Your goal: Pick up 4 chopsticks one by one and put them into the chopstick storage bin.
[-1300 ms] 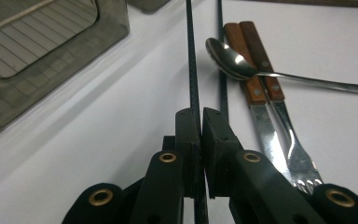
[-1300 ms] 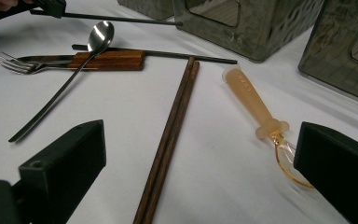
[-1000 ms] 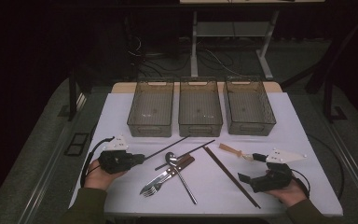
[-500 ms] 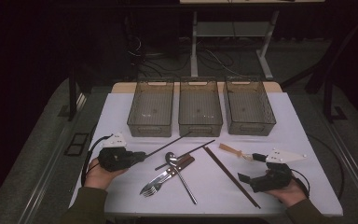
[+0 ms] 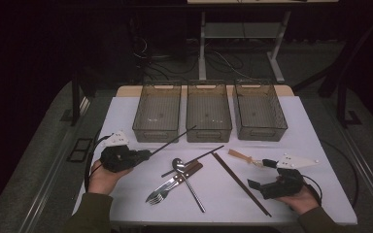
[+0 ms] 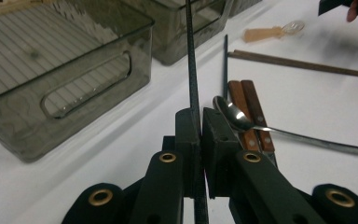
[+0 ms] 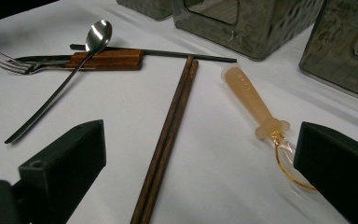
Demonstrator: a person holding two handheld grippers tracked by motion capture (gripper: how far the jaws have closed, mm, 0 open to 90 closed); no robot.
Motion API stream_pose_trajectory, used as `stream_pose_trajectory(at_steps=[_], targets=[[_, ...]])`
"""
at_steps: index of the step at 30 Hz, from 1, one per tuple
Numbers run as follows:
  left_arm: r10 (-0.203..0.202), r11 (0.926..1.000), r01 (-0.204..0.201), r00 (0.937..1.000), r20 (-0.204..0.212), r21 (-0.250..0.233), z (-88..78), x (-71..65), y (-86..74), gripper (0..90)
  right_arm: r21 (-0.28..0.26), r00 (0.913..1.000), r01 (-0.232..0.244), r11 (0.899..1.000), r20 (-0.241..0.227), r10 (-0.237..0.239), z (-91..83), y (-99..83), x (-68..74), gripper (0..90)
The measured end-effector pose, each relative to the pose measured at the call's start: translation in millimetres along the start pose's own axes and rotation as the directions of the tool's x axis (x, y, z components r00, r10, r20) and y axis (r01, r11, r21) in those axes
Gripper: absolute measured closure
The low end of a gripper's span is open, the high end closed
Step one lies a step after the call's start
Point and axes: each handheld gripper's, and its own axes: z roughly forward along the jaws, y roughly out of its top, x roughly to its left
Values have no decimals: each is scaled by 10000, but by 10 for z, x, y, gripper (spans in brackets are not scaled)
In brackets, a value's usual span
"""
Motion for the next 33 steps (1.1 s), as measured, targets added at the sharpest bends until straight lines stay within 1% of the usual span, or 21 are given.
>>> stream_pose_trajectory(at_steps=[4, 6, 13, 16, 19, 22, 27, 33], targets=[[23, 9997, -27, 9999, -136, -231, -21, 8, 48, 852, 3, 10000, 1, 10000, 4, -1, 4, -1, -1, 22], [12, 9997, -18, 9997, -230, -260, -25, 25, 64, 853, 29, 10000, -4, 10000, 9, 4, 5, -1, 0, 22], [-100, 9987, 73, 9985, -544, -502, -24, 68, 131, 853, 26, 10000, -4, 10000, -13, 4, 7, -1, 0, 22], [-180, 9981, 139, 9975, -687, -598, 1, 89, 147, 853, -4, 10000, -13, 10000, 7, 13, 6, 1, -4, 22], [-206, 9985, 163, 9964, -826, -516, 33, 119, 176, 853, -24, 10000, -50, 10000, 17, 50, -2, 2, -7, 22], [-225, 9981, 169, 9952, -953, -590, 69, 150, 224, 853, -40, 10000, -36, 10000, 17, 36, -7, 1, 1, 22], [-304, 9982, 239, 9923, -1204, -555, 138, 216, 314, 853, -39, 10000, -64, 10000, -7, 64, -7, 0, -2, 22], [-439, 9982, 379, 9894, -1381, -460, 224, 304, 403, 853, -51, 10000, -52, 10000, 29, 52, -10, 0, -4, 22]])
